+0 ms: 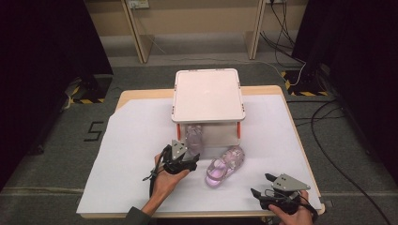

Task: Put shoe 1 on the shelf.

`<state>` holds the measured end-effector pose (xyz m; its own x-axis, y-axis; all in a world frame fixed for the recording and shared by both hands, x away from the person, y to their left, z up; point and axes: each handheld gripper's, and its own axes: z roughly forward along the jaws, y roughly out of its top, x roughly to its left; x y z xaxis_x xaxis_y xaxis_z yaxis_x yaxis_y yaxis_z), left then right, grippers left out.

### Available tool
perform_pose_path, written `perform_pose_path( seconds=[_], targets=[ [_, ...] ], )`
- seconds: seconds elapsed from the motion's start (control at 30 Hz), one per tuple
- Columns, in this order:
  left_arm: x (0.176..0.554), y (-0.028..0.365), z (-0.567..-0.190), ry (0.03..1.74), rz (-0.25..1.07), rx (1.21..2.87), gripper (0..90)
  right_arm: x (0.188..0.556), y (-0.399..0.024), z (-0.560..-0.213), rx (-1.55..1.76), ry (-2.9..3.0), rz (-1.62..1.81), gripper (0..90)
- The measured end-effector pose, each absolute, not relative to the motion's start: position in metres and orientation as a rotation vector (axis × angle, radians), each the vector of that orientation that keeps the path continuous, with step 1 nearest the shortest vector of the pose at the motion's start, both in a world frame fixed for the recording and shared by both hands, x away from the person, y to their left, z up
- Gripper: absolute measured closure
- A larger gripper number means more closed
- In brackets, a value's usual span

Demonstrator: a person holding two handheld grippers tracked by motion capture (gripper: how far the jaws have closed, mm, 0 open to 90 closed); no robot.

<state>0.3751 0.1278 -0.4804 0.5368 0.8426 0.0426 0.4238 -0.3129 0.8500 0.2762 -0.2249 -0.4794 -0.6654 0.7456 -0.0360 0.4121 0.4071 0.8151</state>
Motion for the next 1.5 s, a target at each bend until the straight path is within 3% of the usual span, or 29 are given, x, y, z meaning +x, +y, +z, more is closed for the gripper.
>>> perform_pose_path(
  seconds=[0.77,0.87,1.5],
  targets=[
    [0.396,0.126,-0.491,1.051,0.647,1.987,41.3,0.276,-0.226,-0.478,0.996,2.264,1.158,24.9],
    [0.400,0.124,-0.492,1.032,0.652,1.997,48.1,0.276,-0.226,-0.479,0.989,2.269,1.158,24.9],
    [0.415,0.123,-0.492,1.091,0.645,1.974,46.7,0.275,-0.226,-0.478,0.995,2.259,1.163,24.9]
  ],
)
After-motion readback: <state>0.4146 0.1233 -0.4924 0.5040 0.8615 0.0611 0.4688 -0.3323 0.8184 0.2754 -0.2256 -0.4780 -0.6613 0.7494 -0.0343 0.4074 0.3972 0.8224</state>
